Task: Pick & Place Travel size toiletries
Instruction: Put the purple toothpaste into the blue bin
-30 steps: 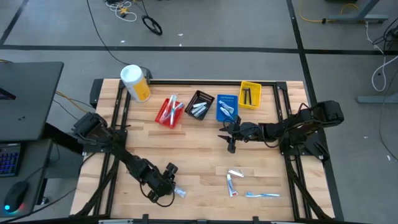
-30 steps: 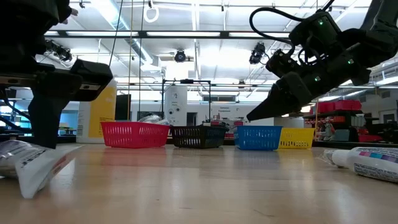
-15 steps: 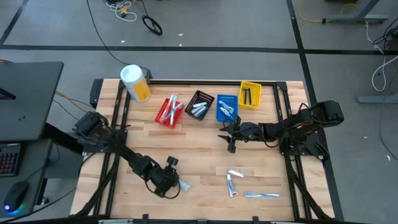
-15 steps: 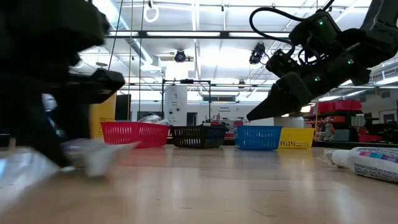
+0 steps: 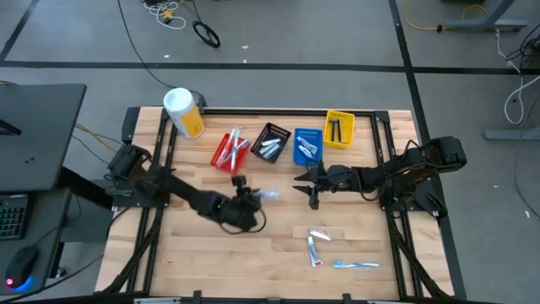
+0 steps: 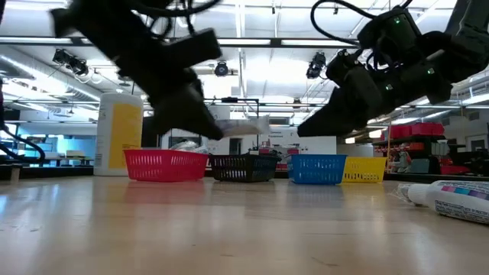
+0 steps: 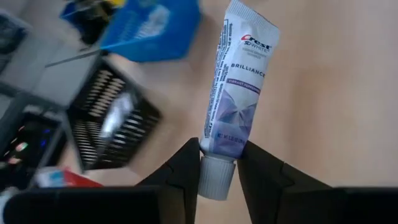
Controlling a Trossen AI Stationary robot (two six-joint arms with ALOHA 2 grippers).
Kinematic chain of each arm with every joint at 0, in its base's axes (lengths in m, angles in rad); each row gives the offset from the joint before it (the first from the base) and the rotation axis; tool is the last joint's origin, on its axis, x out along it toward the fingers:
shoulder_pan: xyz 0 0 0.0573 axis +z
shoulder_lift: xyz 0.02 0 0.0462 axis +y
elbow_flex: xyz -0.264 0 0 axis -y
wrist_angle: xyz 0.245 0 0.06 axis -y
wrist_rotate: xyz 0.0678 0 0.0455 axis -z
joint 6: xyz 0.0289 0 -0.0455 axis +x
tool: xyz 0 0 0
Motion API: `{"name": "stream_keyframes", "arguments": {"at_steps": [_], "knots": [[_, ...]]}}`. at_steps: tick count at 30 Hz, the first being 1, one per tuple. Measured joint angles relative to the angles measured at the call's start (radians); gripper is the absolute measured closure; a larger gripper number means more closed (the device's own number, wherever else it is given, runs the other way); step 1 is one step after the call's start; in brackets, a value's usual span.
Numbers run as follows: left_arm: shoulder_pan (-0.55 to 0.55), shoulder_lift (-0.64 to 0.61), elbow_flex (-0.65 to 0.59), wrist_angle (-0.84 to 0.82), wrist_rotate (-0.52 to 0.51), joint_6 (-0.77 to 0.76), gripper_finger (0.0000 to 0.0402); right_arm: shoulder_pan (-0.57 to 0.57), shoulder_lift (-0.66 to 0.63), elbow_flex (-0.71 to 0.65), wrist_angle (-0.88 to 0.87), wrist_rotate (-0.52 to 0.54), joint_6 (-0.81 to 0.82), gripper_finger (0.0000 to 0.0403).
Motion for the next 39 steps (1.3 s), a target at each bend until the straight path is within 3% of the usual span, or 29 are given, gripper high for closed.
{"name": "stream_keyframes", "arguments": {"at_steps": [10,32,39], "knots": [[0.138,0.0,0.01,0.218,0.015,0.159,0.0291,-0.024,0.0,0.0,0.112,0.009,0.248,0.0253],[0.151,-0.001,0.01,0.348,0.048,0.271,0.0298,-0.027,0.0,0.0,0.216,-0.019,0.271,0.0255],[0.152,-0.001,0.01,0.384,0.056,0.322,0.0294,-0.027,-0.001,0.0,0.218,-0.024,0.264,0.0301]]}}
